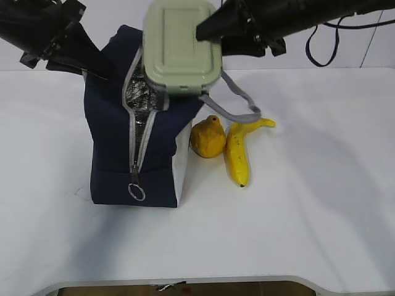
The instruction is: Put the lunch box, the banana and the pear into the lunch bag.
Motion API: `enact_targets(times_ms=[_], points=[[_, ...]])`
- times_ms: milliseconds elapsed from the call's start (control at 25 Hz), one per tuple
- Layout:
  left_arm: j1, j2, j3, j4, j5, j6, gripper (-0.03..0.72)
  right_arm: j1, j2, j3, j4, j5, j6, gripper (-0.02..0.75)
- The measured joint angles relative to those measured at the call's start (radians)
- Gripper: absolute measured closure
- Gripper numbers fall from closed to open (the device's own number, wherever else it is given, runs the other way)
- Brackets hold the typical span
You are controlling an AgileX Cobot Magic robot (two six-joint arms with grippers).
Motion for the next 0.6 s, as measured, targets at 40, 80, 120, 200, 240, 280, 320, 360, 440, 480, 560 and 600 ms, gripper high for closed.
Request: enact_targets(times_ms=[40, 80, 120, 200, 240, 280, 320, 360, 440, 480, 560, 600], points=[[0.000, -0.004, -0.002, 0.000, 0.012, 0.002, 0.674, 0.000, 0.011, 0.000, -0.049, -0.006, 0.007, 0.372], [0.000, -0.005, -0.002, -0.004, 0.019, 0.003, 0.674, 0.000, 0.019, 0.000, -0.090, -0.017, 0.014, 0.372], [0.000, -0.005, -0.002, -0.012, 0.023, 0.005, 0.674, 0.000, 0.027, 0.000, -0.132, -0.028, 0.022, 0.372], [0.000, -0.006, -0.002, -0.031, 0.023, 0.010, 0.675, 0.000, 0.029, 0.000, -0.182, -0.041, 0.037, 0.373], [0.000, -0.006, -0.002, -0.046, 0.016, 0.017, 0.675, 0.000, 0.029, 0.000, -0.191, -0.043, 0.040, 0.373], [0.000, -0.006, -0.002, -0.058, 0.006, 0.024, 0.675, 0.000, 0.029, 0.000, -0.195, -0.048, 0.044, 0.373], [0.000, -0.006, -0.002, -0.068, -0.008, 0.029, 0.675, 0.002, 0.029, 0.000, -0.201, -0.050, 0.047, 0.373], [0.000, -0.006, -0.002, -0.084, -0.017, 0.039, 0.676, 0.005, 0.029, 0.000, -0.205, -0.052, 0.051, 0.373], [0.000, -0.006, -0.002, -0.116, -0.028, 0.059, 0.676, 0.025, 0.029, 0.000, -0.212, -0.067, 0.053, 0.373], [-0.003, -0.006, -0.002, -0.127, -0.030, 0.069, 0.676, 0.040, 0.029, 0.000, -0.212, -0.078, 0.055, 0.373], [-0.005, -0.002, -0.002, -0.139, -0.032, 0.081, 0.676, 0.074, 0.032, 0.000, -0.206, -0.099, 0.055, 0.373], [-0.009, 0.003, -0.002, -0.141, -0.032, 0.083, 0.676, 0.092, 0.034, 0.000, -0.193, -0.101, 0.055, 0.373]])
